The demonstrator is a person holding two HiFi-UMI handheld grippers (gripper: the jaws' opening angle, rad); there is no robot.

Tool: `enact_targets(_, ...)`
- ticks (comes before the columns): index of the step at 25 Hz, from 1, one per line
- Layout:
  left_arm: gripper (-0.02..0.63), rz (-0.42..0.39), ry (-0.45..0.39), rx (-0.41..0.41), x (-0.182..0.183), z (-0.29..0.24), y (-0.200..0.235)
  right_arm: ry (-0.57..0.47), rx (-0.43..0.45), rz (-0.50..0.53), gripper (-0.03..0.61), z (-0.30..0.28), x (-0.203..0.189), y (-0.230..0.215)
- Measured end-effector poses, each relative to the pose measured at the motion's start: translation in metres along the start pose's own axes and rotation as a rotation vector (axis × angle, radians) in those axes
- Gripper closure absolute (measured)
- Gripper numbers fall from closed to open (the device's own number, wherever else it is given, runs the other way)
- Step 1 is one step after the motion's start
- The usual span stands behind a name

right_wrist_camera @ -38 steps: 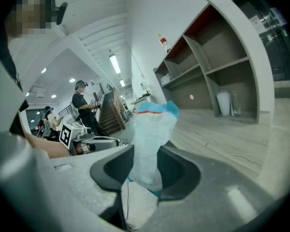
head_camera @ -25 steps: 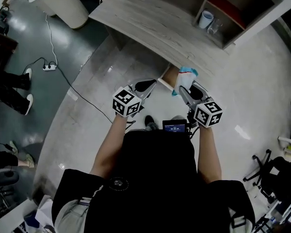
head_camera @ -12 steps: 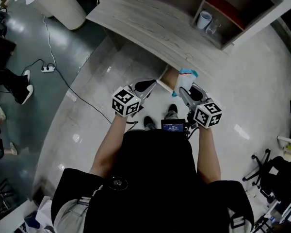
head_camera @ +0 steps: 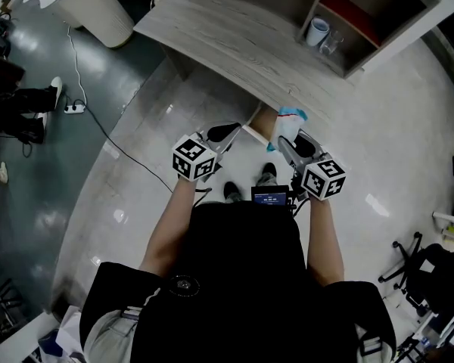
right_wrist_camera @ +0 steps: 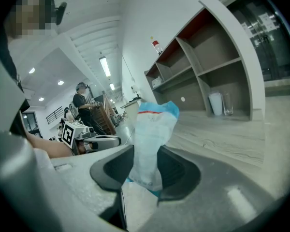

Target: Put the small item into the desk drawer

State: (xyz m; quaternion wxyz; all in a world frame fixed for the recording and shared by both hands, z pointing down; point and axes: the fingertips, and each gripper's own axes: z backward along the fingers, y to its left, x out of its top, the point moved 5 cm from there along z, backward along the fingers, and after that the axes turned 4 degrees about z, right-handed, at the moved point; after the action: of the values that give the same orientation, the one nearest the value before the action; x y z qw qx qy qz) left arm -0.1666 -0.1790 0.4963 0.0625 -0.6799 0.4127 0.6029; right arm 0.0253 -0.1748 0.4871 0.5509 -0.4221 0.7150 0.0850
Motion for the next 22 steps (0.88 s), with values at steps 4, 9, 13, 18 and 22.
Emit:
enact_targets(4, 0.611, 0.01, -0.029, -0.019, 0.003, 0.001, -0.002, -0.003, -0.002, -0.006, 0.426, 0.002, -0.002, 0.002)
enact_targets(9, 0.611, 0.016, -0.036, -0.028, 0.002, -0.002, -0.004, 0.018, 0.004, -0.006, 0.426, 0.001, -0.006, -0.001)
enact_targets(13, 0.611, 0.033, -0.038, -0.018, 0.001, -0.004, -0.002, 0.066, 0.003, 0.026, 0.426, -0.001, -0.007, -0.007)
enact_targets(18, 0.612, 0.059, -0.041, -0.002, -0.004, -0.006, 0.003, 0.126, 0.012, 0.074, 0.426, -0.01, -0.006, -0.013)
enact_targets(22, 0.612, 0.08, -0.036, 0.013, -0.008, -0.013, 0.01, 0.21, 0.016, 0.162, 0.426, -0.023, -0.009, -0.021)
